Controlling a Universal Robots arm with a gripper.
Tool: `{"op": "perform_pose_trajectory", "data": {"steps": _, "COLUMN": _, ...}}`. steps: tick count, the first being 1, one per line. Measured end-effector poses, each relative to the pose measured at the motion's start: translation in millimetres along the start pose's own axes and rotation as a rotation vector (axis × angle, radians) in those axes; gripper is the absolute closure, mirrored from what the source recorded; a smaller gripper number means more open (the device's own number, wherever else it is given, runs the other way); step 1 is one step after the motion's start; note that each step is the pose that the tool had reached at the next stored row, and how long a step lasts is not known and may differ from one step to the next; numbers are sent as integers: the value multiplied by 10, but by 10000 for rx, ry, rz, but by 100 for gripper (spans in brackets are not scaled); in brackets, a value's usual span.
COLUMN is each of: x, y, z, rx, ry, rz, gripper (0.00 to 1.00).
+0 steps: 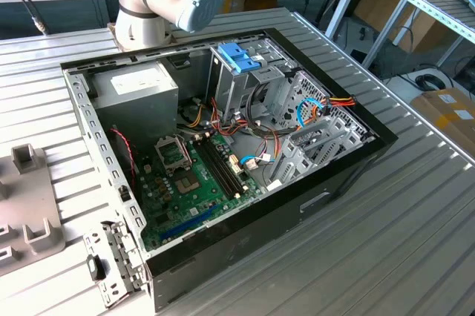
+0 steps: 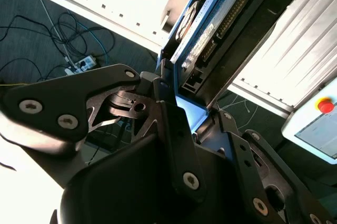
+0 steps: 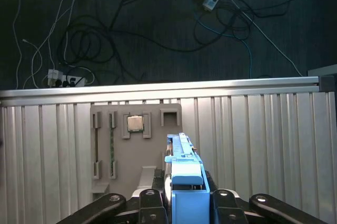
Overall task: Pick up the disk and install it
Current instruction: 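Pick up the disk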
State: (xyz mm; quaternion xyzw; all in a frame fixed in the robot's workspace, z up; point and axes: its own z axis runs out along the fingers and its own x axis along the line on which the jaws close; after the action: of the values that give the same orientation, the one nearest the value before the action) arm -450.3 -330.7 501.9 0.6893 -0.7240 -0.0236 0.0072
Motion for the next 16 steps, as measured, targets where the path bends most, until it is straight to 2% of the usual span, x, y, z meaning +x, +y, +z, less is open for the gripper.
{"op": "perform_pose_trajectory", "data": {"steps": 16, "x": -6, "y": -129, "z": -6, "rx": 0, "ry": 9, "rz": 1, "gripper": 63}}
